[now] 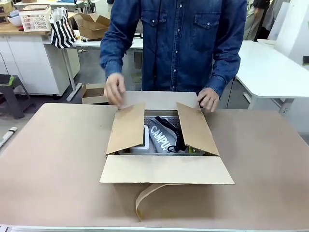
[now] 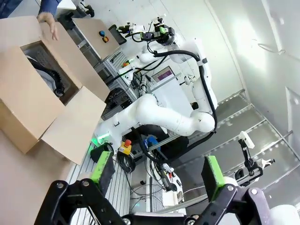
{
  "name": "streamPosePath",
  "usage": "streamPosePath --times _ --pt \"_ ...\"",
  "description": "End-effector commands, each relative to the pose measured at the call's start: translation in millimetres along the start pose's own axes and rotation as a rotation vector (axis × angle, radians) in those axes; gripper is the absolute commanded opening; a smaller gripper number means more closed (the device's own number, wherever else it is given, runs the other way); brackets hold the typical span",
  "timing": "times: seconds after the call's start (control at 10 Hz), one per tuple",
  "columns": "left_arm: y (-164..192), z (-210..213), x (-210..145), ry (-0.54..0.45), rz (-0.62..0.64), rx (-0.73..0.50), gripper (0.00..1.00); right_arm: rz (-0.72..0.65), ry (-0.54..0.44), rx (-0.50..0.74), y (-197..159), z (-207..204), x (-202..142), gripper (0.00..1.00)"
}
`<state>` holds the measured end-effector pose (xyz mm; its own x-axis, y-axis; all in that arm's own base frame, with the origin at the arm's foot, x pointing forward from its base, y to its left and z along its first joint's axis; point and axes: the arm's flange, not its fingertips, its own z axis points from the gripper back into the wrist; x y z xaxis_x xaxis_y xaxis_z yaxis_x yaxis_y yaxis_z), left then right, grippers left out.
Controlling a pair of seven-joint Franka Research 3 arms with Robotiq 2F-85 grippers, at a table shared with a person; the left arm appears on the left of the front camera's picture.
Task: Pack the gift set into the box.
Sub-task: Press and hold the closed box until the human finishes sealing it.
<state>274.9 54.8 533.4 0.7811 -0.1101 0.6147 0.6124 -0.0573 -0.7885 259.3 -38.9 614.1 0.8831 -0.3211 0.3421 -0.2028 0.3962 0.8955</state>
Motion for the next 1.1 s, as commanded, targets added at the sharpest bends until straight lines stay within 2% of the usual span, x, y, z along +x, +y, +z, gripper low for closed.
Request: streamPosePath --times 0.0,1.0 --pt "-3.5 -1.6 3.1 -0.019 -0.014 -0.017 1.0 0.03 -0.001 0.019 0.3 -4.3 3.5 1.0" --pt "-3.5 -1.6 3.1 -0.019 -0.014 -0.017 1.0 0.03 -0.001 0.019 0.3 -4.3 3.5 1.0"
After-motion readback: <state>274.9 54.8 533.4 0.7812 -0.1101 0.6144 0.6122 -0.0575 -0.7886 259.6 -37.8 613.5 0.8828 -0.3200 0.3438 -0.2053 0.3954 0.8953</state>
